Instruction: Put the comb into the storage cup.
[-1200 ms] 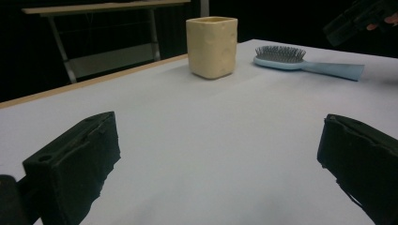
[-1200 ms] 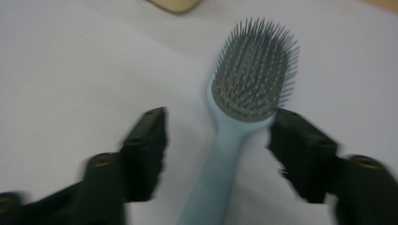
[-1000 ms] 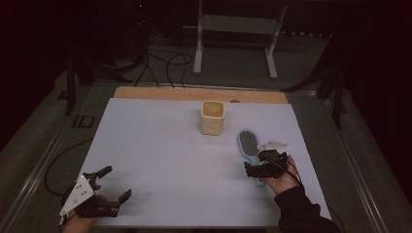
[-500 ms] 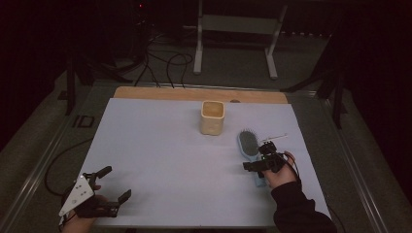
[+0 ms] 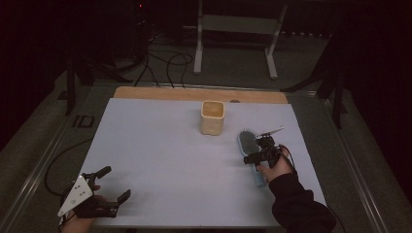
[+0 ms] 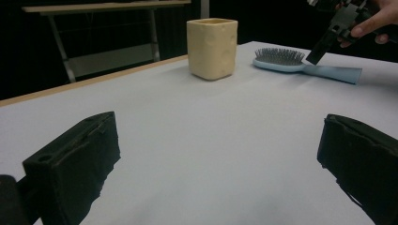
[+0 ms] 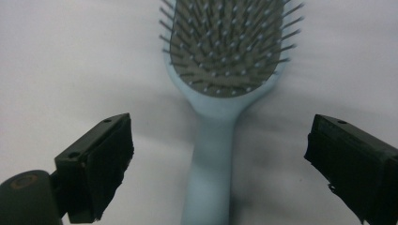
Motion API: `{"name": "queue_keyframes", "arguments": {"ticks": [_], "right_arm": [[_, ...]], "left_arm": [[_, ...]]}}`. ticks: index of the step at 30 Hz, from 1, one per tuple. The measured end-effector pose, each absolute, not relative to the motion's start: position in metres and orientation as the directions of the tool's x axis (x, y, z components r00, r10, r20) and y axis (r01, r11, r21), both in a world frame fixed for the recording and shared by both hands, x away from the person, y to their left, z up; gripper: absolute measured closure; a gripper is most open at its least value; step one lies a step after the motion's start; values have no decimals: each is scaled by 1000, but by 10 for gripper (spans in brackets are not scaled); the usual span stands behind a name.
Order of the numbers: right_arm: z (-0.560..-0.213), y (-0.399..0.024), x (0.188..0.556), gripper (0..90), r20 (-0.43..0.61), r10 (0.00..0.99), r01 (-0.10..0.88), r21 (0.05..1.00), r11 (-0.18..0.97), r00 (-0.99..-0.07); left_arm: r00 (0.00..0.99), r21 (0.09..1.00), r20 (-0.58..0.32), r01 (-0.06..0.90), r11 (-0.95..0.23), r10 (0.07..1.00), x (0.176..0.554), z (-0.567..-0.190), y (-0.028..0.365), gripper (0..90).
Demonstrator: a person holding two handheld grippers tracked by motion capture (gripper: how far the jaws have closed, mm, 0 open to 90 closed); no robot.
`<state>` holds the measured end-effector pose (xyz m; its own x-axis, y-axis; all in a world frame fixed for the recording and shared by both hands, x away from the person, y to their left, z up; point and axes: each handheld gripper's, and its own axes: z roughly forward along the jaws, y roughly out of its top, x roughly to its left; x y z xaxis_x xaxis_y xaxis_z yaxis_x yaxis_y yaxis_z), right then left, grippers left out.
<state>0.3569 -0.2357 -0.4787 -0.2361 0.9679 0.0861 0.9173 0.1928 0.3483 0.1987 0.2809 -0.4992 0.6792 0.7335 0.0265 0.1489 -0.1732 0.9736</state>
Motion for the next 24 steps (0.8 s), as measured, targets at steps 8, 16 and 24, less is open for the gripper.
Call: {"name": "queue_keyframes", "arguments": {"ticks": [8,16,24], "right_arm": [[-482,-226,360,77,88,959,923,307,232,-270],[-488,-223,362,232,42,963,933,264,245,-265],[-489,-221,367,417,-9,974,948,229,220,-224]], "left_arm": [[679,974,27,146,-171,733,198,-499,281,0],[677,974,26,148,-170,735,198,-499,282,0],[675,976,20,148,-161,738,197,-498,282,0]]}}
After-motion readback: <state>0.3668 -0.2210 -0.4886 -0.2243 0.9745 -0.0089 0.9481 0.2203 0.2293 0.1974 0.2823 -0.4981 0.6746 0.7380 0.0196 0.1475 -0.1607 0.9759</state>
